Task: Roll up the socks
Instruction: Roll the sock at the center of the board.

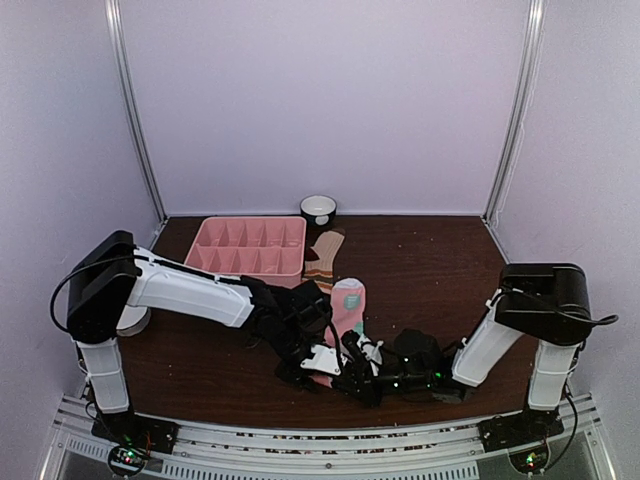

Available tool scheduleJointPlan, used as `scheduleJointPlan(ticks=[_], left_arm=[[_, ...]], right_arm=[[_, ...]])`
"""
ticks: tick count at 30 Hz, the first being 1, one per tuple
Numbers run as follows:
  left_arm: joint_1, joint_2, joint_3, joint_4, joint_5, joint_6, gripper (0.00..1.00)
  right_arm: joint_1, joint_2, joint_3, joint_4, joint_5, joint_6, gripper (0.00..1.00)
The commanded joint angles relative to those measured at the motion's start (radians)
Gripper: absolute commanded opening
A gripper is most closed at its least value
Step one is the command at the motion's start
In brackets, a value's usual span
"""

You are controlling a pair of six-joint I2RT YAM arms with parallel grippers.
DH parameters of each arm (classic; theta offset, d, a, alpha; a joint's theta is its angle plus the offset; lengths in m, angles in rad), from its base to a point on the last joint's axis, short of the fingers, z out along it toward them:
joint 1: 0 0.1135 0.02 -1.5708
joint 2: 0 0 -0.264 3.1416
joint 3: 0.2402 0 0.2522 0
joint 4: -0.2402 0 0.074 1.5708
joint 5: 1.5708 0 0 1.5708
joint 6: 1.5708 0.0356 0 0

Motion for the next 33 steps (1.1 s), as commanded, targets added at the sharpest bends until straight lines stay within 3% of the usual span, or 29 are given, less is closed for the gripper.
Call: scheduleJointPlan(ticks=[1, 4, 9, 11, 15, 17, 22, 25, 27, 29, 30, 33], left_arm=[[0.006, 0.018, -0.03, 0.072, -0.075, 0.015, 0.5], [0.006, 0.033, -0.03, 0.065, -0.084, 0.015, 0.44], [0.006, 0.062, -0.026, 0.036, -0.077, 0.018, 0.15], [0.007, 0.072, -0.027, 0.028, -0.073, 0.006, 0.08], [0.033, 0.122, 0.027, -0.072, 0.025, -0.047, 0.0], [0.053, 0.146, 0.063, -0.131, 0.101, -0.076, 0.0], [0.085, 0.173, 0.109, -0.219, 0.248, -0.099, 0.0], [0.101, 0.201, 0.145, -0.282, 0.323, -0.11, 0.0], [0.109, 0.208, 0.15, -0.299, 0.357, -0.114, 0.0], [0.112, 0.206, 0.15, -0.308, 0.37, -0.114, 0.0], [0.113, 0.207, 0.15, -0.31, 0.374, -0.113, 0.0], [0.116, 0.212, 0.158, -0.326, 0.39, -0.113, 0.0]], right_arm=[[-0.009, 0.02, -0.033, -0.16, -0.009, 0.007, 0.05], [-0.009, 0.01, -0.032, -0.17, -0.014, 0.006, 0.06], [-0.012, -0.05, -0.048, -0.168, 0.006, 0.008, 0.2], [-0.014, -0.081, -0.06, -0.166, 0.024, 0.004, 0.25], [-0.014, -0.155, -0.09, -0.164, 0.068, -0.035, 0.59], [-0.012, -0.201, -0.102, -0.181, 0.095, -0.054, 0.98], [0.038, -0.371, -0.11, -0.341, 0.267, -0.141, 1.0], [0.113, -0.524, -0.042, -0.589, 0.583, -0.151, 1.0], [0.13, -0.62, -0.019, -0.709, 0.795, -0.049, 1.0], [0.12, -0.711, -0.041, -0.779, 0.914, 0.097, 1.0], [0.113, -0.749, -0.084, -0.751, 0.909, 0.149, 1.0], [0.11, -0.797, -0.215, -0.526, 0.74, 0.018, 1.0]])
